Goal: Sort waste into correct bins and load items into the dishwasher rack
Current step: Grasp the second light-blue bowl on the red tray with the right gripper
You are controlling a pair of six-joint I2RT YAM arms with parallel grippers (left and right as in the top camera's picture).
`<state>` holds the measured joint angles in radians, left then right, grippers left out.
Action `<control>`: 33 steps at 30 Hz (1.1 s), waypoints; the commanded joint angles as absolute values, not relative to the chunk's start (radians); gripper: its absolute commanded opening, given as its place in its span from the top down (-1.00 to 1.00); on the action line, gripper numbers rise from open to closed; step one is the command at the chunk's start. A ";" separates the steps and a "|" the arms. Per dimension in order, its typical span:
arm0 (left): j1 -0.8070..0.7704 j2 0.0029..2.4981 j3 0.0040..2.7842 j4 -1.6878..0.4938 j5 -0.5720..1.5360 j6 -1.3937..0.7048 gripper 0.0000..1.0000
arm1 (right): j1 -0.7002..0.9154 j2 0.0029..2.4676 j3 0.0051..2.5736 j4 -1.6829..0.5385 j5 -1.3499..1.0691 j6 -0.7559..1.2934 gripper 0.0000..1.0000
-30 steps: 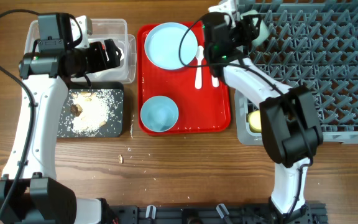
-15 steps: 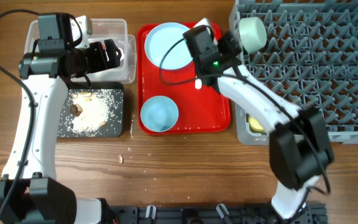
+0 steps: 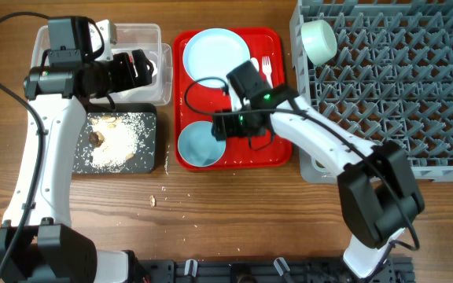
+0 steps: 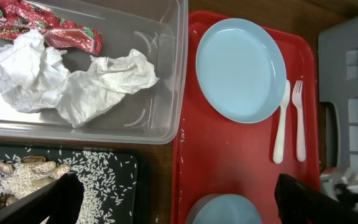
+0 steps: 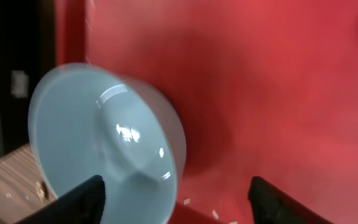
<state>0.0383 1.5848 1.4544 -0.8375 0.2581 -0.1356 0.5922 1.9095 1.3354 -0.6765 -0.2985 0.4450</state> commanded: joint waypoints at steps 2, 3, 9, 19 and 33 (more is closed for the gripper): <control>0.035 1.584 1.470 -0.835 0.253 -0.127 -1.00 | 0.599 1.934 1.327 -0.682 -0.339 0.554 -0.25; 0.035 1.584 1.470 -0.836 0.253 -0.127 -1.00 | 0.599 1.939 1.327 -0.682 -0.339 0.554 -0.20; 0.035 1.584 1.470 -0.835 0.253 -0.127 -1.00 | 0.601 1.980 1.327 -0.682 -0.360 0.570 0.22; 0.035 1.584 1.470 -0.835 0.253 -0.127 -1.00 | 0.600 1.992 1.330 -0.676 -0.361 0.604 0.91; 0.035 1.584 1.470 -0.835 0.253 -0.127 -1.00 | 0.425 1.519 1.358 -0.852 0.183 0.530 0.91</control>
<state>0.0383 1.5848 1.4544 -0.8375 0.2581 -0.1356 0.4789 1.7535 1.3304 -0.8230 -0.1505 0.5457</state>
